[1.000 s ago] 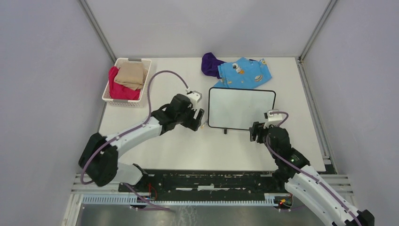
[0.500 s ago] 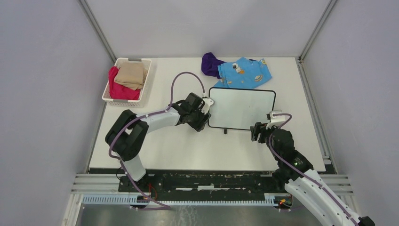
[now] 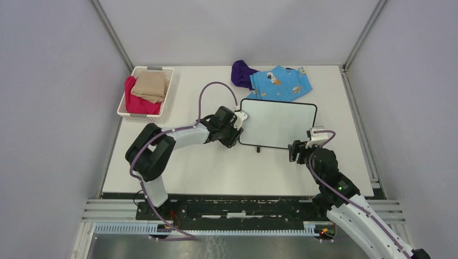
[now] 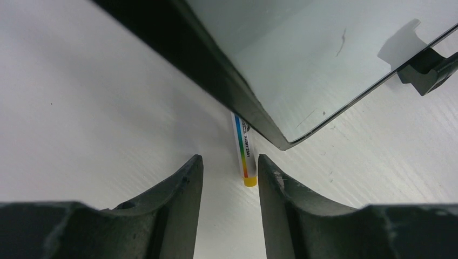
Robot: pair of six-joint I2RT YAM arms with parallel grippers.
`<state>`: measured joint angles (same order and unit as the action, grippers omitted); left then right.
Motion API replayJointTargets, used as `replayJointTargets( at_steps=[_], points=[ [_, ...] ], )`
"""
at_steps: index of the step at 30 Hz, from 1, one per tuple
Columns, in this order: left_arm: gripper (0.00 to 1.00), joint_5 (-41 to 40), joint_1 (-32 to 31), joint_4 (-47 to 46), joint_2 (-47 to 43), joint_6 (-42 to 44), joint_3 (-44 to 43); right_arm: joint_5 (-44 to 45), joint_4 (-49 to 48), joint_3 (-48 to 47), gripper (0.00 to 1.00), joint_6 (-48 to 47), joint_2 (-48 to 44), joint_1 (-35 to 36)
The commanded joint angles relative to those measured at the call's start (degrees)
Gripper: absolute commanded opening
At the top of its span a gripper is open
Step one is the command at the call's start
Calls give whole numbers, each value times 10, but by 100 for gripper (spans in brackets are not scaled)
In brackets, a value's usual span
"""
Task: Write a sentence on the whiteboard
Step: Move the whiteboard marker to the center of the board.
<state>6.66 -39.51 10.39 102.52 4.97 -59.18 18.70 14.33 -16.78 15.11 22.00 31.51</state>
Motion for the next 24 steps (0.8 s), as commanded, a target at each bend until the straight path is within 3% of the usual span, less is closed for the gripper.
replayJointTargets(
  at_steps=[1,11,19,24],
  points=[
    [46,9,4,-28,6,12,4,17,-17,-20,70,-4,-8,0],
    [38,16,5,-24,17,4,20,21,-17,-19,70,-4,-10,-1],
    [22,1,9,11,-17,-12,43,20,-19,-18,70,-3,-12,-1],
    [7,-49,13,61,-75,-38,69,11,-26,-14,70,2,-7,-1]
  ],
)
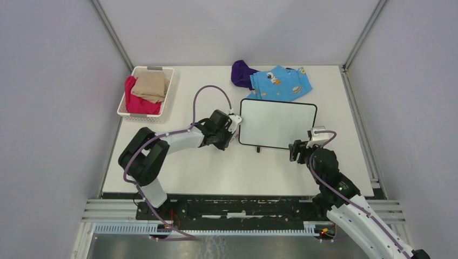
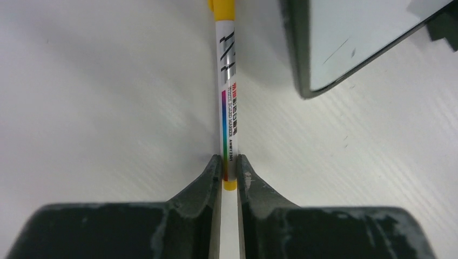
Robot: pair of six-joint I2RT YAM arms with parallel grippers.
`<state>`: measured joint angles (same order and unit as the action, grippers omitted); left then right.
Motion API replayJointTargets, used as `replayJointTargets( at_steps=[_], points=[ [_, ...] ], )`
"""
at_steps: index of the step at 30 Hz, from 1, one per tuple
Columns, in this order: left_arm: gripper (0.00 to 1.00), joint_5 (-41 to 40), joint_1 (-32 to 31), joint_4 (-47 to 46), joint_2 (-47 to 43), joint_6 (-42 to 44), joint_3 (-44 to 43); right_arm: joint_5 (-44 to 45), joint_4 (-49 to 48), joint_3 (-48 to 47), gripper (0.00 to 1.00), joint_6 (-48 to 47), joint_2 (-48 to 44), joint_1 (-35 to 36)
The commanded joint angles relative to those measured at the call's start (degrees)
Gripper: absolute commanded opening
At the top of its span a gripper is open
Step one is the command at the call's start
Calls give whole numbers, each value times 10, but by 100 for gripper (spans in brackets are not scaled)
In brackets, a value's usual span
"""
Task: Write a sentence on the whiteboard
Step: Move the whiteboard marker to the center of the board.
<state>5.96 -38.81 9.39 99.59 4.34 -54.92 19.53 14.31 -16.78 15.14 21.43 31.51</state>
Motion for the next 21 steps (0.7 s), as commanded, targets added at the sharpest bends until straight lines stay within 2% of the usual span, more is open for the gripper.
replayJointTargets(
  at_steps=[1,3,7,14,18,19,21],
  points=[
    [5,-55,8,79,-59,-39,31,-2,-27,-13,70,3,1,-1],
    [2,-89,10,89,-89,-55,47,-9,-33,-12,69,4,5,-1],
    [2,-131,17,106,-131,-108,71,-28,-46,-12,67,7,16,-1],
    [2,-172,20,144,-150,-259,87,-60,-60,-17,63,24,49,3],
    [2,-181,21,149,-180,-296,118,-53,-77,-10,62,34,75,26],
    [2,-183,21,147,-186,-301,125,-47,-83,-7,62,39,84,38],
    [11,-192,20,143,-197,-305,138,-27,-99,-3,63,45,103,66]
  ],
)
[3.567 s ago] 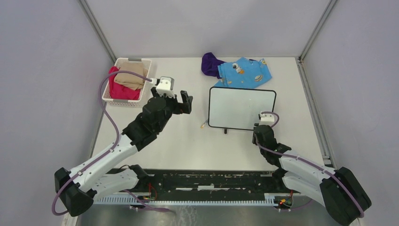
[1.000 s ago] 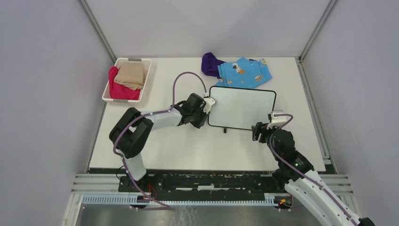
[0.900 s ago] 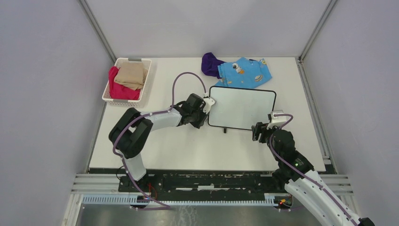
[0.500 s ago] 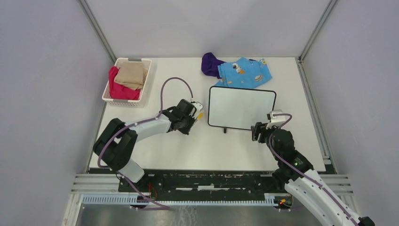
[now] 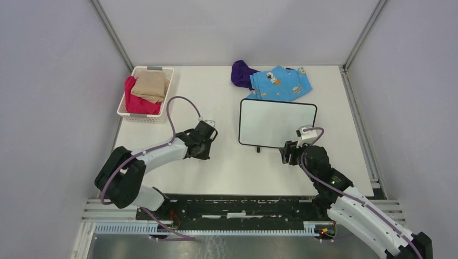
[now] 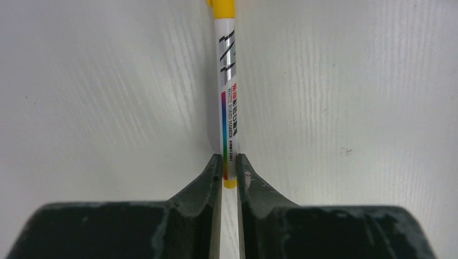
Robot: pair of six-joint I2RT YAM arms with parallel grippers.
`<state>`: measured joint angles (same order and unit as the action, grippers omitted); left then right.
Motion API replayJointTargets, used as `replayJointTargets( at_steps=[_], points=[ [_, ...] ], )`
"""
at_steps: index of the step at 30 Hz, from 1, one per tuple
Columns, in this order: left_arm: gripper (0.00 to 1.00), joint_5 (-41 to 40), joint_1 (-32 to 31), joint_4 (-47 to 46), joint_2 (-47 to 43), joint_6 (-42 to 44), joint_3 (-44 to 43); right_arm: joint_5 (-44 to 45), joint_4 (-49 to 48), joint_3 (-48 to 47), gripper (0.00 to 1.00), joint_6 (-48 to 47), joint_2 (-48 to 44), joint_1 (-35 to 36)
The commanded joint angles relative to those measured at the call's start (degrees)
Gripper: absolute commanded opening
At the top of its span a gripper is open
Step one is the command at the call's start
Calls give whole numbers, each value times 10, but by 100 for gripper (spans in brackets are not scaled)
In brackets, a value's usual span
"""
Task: Write a sentence on the whiteboard
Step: Move the whiteboard marker to the center of the board.
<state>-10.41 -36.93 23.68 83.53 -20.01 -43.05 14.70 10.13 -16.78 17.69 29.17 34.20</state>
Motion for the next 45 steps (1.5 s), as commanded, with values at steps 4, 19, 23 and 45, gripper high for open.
replayJointTargets(
  at_steps=[4,19,23,45],
  points=[
    [30,-40,2,-7,-57,-61,24,66,-75,-13,65,32,78,96],
    [100,-169,2,23,-198,-23,-99,155,-97,-70,73,80,248,222],
    [100,-263,2,-19,-219,11,-136,150,-122,-88,74,99,309,225],
    [100,-313,3,-78,-302,-8,-76,198,-103,-200,58,202,528,229]
  ],
)
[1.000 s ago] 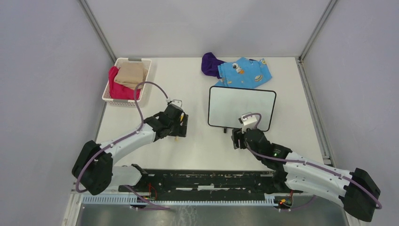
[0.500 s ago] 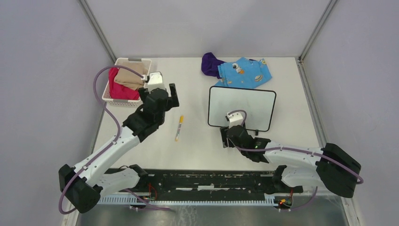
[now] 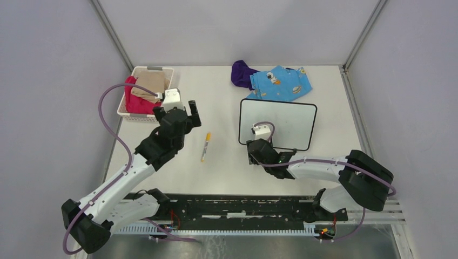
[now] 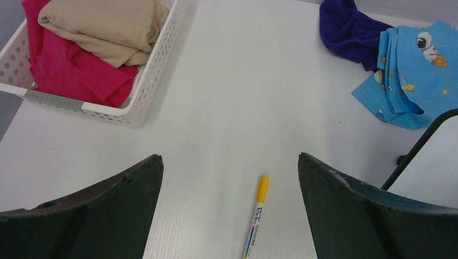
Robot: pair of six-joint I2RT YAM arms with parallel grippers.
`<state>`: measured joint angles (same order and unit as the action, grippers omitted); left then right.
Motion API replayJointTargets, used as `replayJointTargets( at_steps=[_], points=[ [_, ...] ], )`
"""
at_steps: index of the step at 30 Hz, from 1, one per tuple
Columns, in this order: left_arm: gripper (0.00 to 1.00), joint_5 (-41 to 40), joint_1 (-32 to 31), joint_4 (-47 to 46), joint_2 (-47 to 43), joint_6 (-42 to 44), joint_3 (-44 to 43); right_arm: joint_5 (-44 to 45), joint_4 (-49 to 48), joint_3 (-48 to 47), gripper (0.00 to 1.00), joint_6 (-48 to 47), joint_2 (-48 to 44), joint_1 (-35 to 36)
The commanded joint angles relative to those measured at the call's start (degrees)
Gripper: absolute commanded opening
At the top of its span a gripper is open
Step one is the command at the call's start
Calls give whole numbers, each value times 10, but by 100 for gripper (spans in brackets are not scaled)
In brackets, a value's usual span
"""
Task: Write a sentence on the whiteboard
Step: Move the whiteboard marker to the center of the board, then move the whiteboard stand to the center of the board.
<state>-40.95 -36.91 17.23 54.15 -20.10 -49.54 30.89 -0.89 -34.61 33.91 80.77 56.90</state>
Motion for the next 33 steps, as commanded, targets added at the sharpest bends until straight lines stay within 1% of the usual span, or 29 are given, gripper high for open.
replayJointTargets(
  at_steps=[1,4,11,22,33],
  points=[
    [100,-6,3,-13,-10,-7,-12,40,7,-22,57,45,17,2],
    [100,-3,3,-14,-16,-9,-10,46,24,-27,54,56,30,-3],
    [100,2,2,-14,-19,-10,-9,45,14,-37,47,57,59,-7],
    [100,7,1,-14,-26,-11,-7,54,14,-58,43,45,85,-29],
    [100,11,2,-15,-28,-13,-6,40,13,-49,29,37,84,-28]
  ],
)
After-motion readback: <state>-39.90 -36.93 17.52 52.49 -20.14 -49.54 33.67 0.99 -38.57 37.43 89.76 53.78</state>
